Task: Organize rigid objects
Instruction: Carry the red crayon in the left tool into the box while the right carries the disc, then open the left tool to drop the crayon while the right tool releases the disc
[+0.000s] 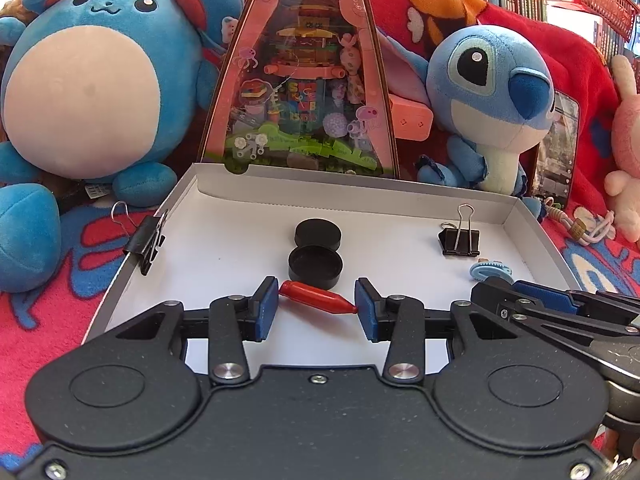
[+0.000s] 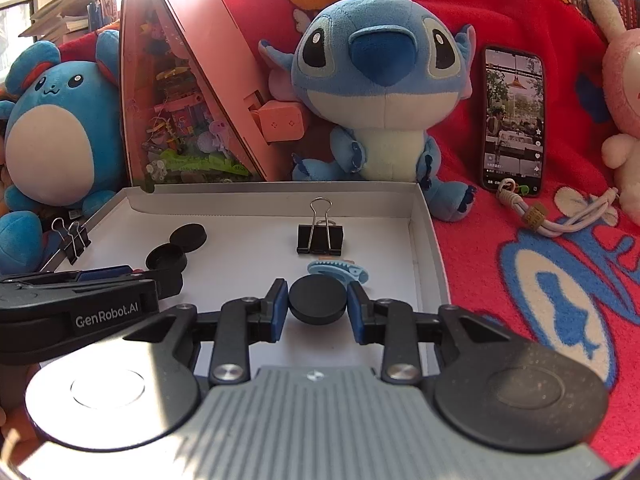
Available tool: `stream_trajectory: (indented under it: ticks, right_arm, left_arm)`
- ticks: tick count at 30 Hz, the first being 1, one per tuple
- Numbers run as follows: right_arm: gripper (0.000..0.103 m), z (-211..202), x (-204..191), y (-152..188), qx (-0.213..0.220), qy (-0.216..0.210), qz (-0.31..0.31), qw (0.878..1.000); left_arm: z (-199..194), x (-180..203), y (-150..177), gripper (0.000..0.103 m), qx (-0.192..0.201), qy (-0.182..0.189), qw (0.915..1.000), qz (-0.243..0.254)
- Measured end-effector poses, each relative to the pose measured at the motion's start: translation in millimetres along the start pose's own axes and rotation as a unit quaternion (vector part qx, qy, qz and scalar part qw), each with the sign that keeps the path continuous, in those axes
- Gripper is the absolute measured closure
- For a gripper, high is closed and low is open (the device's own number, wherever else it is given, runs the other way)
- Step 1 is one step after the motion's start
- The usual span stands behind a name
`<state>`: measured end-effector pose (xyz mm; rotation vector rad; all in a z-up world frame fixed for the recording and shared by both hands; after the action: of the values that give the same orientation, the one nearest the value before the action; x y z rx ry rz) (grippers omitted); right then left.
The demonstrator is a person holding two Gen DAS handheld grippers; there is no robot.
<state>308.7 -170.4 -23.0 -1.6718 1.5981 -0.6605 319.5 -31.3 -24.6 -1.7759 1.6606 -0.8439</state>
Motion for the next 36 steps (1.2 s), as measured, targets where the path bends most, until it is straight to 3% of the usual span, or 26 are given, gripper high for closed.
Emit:
stream_trajectory:
  ticks: [18, 24, 32, 36]
  right_arm:
    - [0.066, 4.5, 0.2, 1.9, -0.005, 0.002, 0.005, 1.0]
    - [0.055, 0.3, 1.8, 1.6, 0.0, 0.0, 0.013, 1.0]
    - [0.036, -15.8, 3.9, -0.3, 0.013, -0.008, 0.012, 1.0]
    - [0.028, -27.2, 9.7, -0.6, 0.022, -0.017, 0.021, 0.999]
  left_arm:
    - [0.4, -0.7, -0.5, 0.062, 0.0, -0.001, 1.0, 0.004]
    - [-5.4, 0.1, 0.2, 0.061, 0.002, 0.004, 0.9999, 0.011]
    - [-26.9, -1.8, -2.0, 0.036, 0.022, 0.005, 0.9995, 0.024]
    - [-38.5, -5.6, -1.0, 0.029, 0.028, 0.017, 0.9991, 0.026]
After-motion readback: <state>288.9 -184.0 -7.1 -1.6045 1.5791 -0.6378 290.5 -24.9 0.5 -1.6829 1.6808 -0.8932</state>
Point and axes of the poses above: each gripper's, at about its wrist camera, not at the fingertips, and z roughly the way its jaws point, x to its right, y to its underside, the point moved 5 cm from there along z, roughly the way its jaws point, and after that the axes turned 2 degrees about -y, right-handed, at the moved point
